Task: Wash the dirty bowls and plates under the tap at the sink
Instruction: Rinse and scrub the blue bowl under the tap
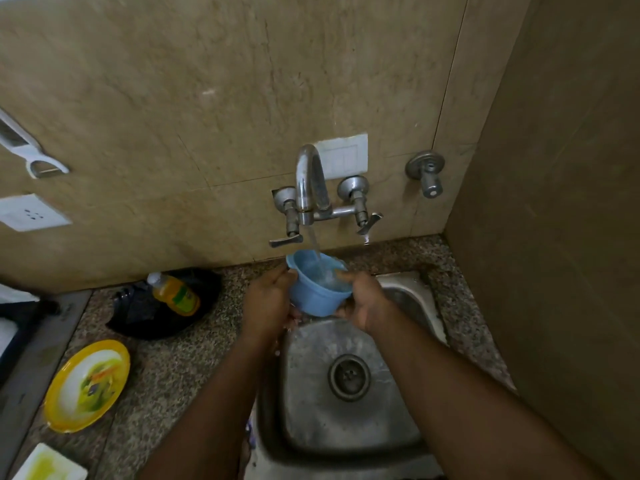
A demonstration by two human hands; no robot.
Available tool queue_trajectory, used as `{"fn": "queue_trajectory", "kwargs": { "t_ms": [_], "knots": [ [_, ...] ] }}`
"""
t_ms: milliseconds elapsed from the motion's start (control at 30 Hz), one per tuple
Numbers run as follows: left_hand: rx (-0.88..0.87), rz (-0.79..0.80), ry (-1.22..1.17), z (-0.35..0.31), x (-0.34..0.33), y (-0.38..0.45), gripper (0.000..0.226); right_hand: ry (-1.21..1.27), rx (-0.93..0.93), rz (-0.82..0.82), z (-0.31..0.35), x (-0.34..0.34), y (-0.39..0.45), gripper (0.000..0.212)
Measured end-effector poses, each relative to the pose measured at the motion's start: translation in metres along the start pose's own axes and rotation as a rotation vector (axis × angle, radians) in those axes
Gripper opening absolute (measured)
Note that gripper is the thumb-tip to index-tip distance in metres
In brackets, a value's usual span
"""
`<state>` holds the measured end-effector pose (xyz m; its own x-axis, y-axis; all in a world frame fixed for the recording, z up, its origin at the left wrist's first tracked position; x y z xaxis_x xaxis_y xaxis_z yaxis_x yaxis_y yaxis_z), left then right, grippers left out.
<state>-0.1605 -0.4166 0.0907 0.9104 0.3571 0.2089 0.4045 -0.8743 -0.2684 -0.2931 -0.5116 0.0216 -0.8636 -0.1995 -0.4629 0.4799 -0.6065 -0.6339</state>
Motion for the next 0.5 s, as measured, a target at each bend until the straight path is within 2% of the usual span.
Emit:
{"fn": "queue_trajectory", "kwargs": {
  "t_ms": [100, 200, 267, 333, 400, 500],
  "knots": [
    [-0.125, -0.102, 0.181, -0.003, 0.01, -0.004, 0.026, 0.078, -0.055, 0.069, -0.016, -0.011, -0.001, 0.036],
    [-0.092, -0.137, 0.265, 0.007, 0.016, -0.003, 0.041, 0.026, -0.104, 0.095, -0.017, -0.005, -0.005, 0.034],
    [0.102, -0.045, 0.212, 0.011, 0.013, -0.003, 0.05, -0.132, -0.109, 0.035, -0.006, 0.004, -0.009, 0.027],
    [0.409, 0.111, 0.032, 0.02, 0.005, -0.005, 0.054, -0.346, -0.06, -0.041, 0.009, 0.011, -0.011, 0.024],
    [0.586, 0.265, -0.169, 0.036, -0.004, -0.005, 0.068, -0.558, 0.105, -0.089, 0.022, 0.016, -0.014, 0.024],
    [0.581, 0.276, -0.494, 0.051, -0.016, 0.002, 0.075, -0.948, 0.495, 0.04, 0.033, 0.022, -0.023, 0.052]
  ]
}}
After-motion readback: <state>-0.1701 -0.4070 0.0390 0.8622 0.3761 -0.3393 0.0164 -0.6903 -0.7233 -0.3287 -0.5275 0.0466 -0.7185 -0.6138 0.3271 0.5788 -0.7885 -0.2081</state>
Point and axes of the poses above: each hand's wrist, its own y-axis towards the middle knuckle, its own x-axis out of the back of the hand, z = x × y, the point moved 1 cm from there along y, towards the middle knuckle, and after that the axes turned 9 degrees about z, right-handed, at the moved point
